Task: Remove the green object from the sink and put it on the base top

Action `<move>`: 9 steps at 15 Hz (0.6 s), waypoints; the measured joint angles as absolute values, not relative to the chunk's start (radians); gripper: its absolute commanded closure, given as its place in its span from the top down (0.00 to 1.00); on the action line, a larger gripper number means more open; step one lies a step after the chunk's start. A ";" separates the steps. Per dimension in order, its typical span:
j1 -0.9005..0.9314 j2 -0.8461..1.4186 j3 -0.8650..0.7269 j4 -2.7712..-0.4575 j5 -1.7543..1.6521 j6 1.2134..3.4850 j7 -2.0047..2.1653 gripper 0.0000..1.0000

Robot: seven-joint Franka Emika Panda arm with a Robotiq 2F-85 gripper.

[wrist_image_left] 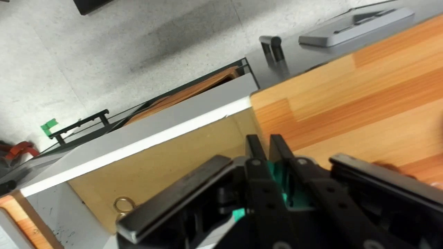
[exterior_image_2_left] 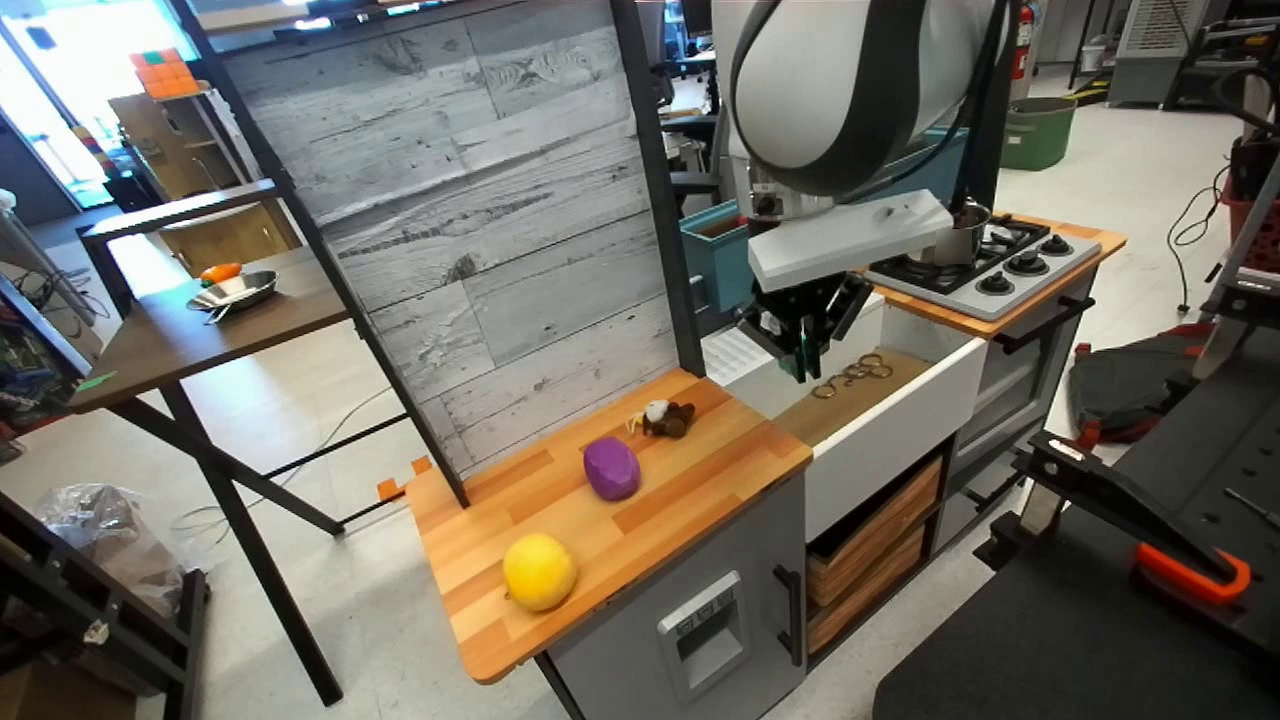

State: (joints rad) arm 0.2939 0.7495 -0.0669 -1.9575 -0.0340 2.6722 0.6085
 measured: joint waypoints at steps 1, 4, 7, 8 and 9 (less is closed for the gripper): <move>0.294 0.737 -0.044 -1.981 -0.029 2.688 0.603 0.03; 0.297 0.737 0.010 -2.027 -0.026 2.744 0.588 0.03; 0.302 0.766 0.029 -2.048 -0.026 2.816 0.587 0.03; 0.304 0.782 0.029 -2.046 -0.026 2.832 0.585 0.03; 0.304 0.800 0.028 -2.041 -0.026 2.848 0.583 0.03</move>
State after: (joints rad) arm 0.3036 0.8005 0.0277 -2.0410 -0.0259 2.8479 0.5826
